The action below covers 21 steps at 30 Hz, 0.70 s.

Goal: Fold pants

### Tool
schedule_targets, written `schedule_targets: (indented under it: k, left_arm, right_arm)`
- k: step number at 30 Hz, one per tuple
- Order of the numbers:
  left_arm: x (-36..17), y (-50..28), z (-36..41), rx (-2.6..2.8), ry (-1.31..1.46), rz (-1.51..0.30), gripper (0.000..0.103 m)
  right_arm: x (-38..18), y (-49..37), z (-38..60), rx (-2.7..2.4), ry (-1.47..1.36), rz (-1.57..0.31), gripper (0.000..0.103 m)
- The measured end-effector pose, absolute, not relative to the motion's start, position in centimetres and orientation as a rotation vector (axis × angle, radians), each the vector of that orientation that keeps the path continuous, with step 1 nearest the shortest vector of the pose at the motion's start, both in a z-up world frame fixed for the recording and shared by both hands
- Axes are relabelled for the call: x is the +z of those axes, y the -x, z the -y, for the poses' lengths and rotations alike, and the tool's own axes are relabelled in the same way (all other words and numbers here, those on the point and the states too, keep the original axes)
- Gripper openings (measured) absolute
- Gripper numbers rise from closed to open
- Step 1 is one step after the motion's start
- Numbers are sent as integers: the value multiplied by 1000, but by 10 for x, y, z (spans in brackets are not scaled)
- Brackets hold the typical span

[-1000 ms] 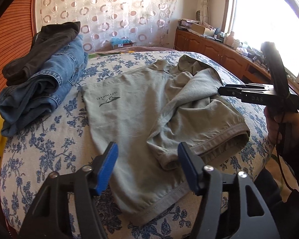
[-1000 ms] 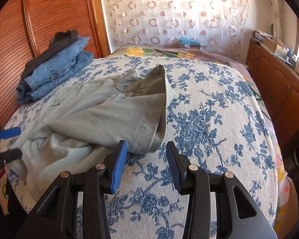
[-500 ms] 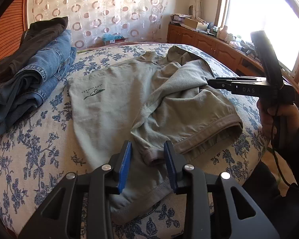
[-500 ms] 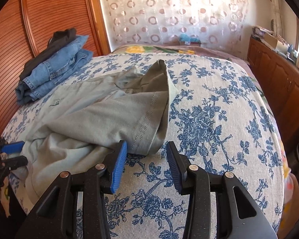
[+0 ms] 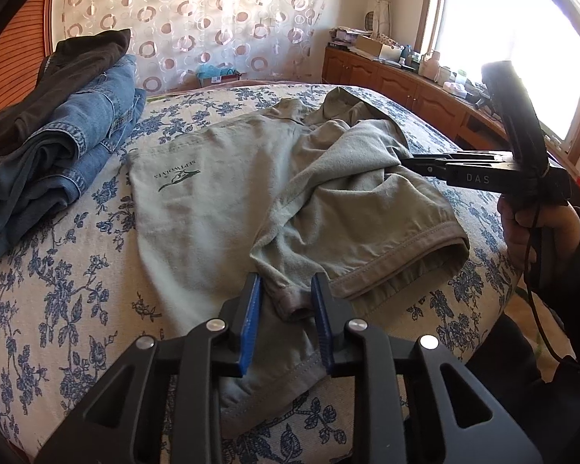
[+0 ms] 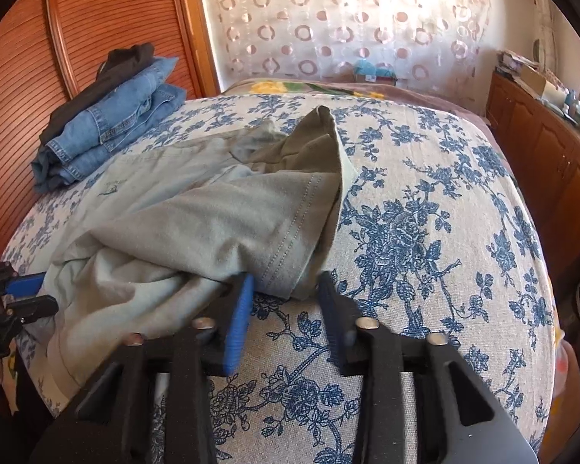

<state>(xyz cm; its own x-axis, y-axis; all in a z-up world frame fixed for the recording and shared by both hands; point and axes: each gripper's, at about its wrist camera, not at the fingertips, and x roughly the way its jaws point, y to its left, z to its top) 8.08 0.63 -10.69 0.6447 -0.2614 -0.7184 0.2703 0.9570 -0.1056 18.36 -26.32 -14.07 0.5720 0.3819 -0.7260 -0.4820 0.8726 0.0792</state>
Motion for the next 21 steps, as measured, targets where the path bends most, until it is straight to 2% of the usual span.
schedule_targets:
  k: [2, 4, 8, 12, 21]
  left_arm:
    - [-106, -80, -6, -303, -10, -813, 23]
    - [-106, -80, -5, -302, -16, -808, 20]
    - [-98, -75, -7, -318, -1, -790, 11]
    - [-86, -67, -8, -338, 21, -757, 7]
    - [-79, -47, -20, -345, 70, -725, 6]
  right_arm:
    - [-141, -184, 264, 523, 122, -819, 8]
    - [-140, -184, 266, 531, 112, -815, 5]
    - [-127, -178, 269, 543, 92, -757, 5]
    - [-101, -179, 272, 542, 77, -692, 5]
    - [-55, -198, 245, 575, 142, -600, 5]
